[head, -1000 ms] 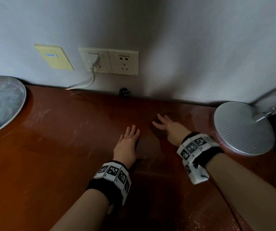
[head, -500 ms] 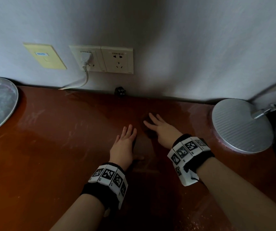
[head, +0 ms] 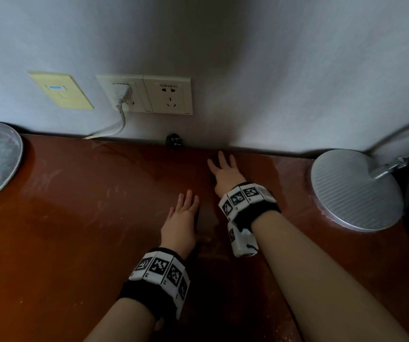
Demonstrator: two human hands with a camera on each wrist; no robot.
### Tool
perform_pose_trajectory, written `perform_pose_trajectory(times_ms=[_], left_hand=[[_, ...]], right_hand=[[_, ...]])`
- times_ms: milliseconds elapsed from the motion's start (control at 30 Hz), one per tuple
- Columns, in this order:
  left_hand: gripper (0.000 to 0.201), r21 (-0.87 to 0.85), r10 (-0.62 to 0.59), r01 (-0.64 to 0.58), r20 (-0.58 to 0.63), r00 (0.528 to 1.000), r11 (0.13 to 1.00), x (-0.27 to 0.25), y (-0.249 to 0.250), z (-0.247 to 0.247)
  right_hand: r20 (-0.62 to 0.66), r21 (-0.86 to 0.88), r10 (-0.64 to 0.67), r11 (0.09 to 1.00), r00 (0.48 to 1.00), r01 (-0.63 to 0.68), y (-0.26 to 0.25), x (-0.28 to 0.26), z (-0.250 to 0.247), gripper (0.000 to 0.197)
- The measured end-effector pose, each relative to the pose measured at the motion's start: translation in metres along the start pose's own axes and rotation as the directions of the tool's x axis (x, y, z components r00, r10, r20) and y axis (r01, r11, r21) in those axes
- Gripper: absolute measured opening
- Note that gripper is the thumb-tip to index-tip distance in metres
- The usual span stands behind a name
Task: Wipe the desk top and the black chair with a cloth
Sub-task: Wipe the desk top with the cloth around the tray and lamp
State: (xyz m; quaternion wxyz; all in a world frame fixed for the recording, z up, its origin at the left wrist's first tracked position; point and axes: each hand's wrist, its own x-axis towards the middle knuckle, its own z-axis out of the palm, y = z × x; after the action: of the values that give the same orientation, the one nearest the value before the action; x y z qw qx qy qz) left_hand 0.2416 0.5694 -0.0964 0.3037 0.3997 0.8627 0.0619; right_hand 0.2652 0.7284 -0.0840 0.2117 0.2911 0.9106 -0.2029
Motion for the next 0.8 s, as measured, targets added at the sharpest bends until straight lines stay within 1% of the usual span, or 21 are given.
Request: perform_pose_trajectory(times_ms=[100, 167, 233, 333, 400, 500, 533, 600, 700, 733, 800], left_hand=[[0.107, 0.0, 0.009, -0.009, -0.001, 1.0, 1.0, -0.001, -0.001, 0.0], [0.107, -0.004, 0.008, -0.008, -0.006, 1.0, 1.0, -0.002, -0.001, 0.0], [0.107, -0.012, 0.005, -0.005, -0.009, 1.0, 1.0, -0.002, 0.0, 0.001], [0.107, -0.02, -0.006, 0.006, -0.008, 1.0, 1.0, -0.001, 0.002, 0.001], [0.108, -0.014, -0.011, 0.011, -0.004, 1.0, 1.0, -0.001, 0.003, 0.0], [0.104, -0.01, 0.0, 0.0, -0.003, 1.0, 1.0, -0.001, 0.002, 0.001], [0.1, -0.012, 0.008, -0.008, -0.012, 1.0, 1.0, -0.001, 0.001, 0.001], [0.093, -0.017, 0.015, -0.016, -0.04, 0.999, 1.0, -0.001, -0.001, 0.003], [0.097, -0.003, 0.021, -0.021, -0.03, 0.999, 1.0, -0.002, -0.001, 0.002], [0.1, 0.001, 0.019, -0.019, -0.017, 1.0, 1.0, -0.002, 0.0, 0.002], [0.103, 0.003, 0.01, -0.01, -0.006, 1.0, 1.0, -0.003, 0.002, 0.0]], right_hand=[[-0.027, 0.027, 0.017, 0.999, 1.0, -0.016, 0.02, 0.0, -0.011, 0.074], [-0.063, 0.028, 0.088, 0.996, 0.994, -0.086, 0.046, -0.004, -0.02, 0.07], [-0.072, 0.062, 0.182, 0.982, 0.981, -0.178, 0.071, -0.012, -0.028, 0.068], [-0.046, 0.059, 0.269, 0.962, 0.962, -0.267, 0.076, -0.021, -0.034, 0.068], [-0.061, 0.017, 0.25, 0.968, 0.966, -0.25, 0.056, -0.02, -0.034, 0.065], [-0.035, -0.014, 0.08, 0.997, 0.996, -0.08, 0.006, -0.009, -0.021, 0.066], [-0.016, -0.004, 0.037, 0.999, 0.999, -0.037, -0.01, -0.004, -0.015, 0.067], [0.009, 0.045, 0.016, 0.999, 1.0, -0.016, -0.029, 0.007, -0.009, 0.069], [0.042, 0.069, 0.001, 0.998, 0.999, -0.004, -0.022, 0.016, -0.012, 0.07], [0.034, 0.069, 0.002, 0.998, 0.999, -0.004, -0.014, 0.016, -0.014, 0.069], [-0.014, 0.071, 0.043, 0.997, 0.999, -0.042, 0.007, 0.014, -0.015, 0.065]])
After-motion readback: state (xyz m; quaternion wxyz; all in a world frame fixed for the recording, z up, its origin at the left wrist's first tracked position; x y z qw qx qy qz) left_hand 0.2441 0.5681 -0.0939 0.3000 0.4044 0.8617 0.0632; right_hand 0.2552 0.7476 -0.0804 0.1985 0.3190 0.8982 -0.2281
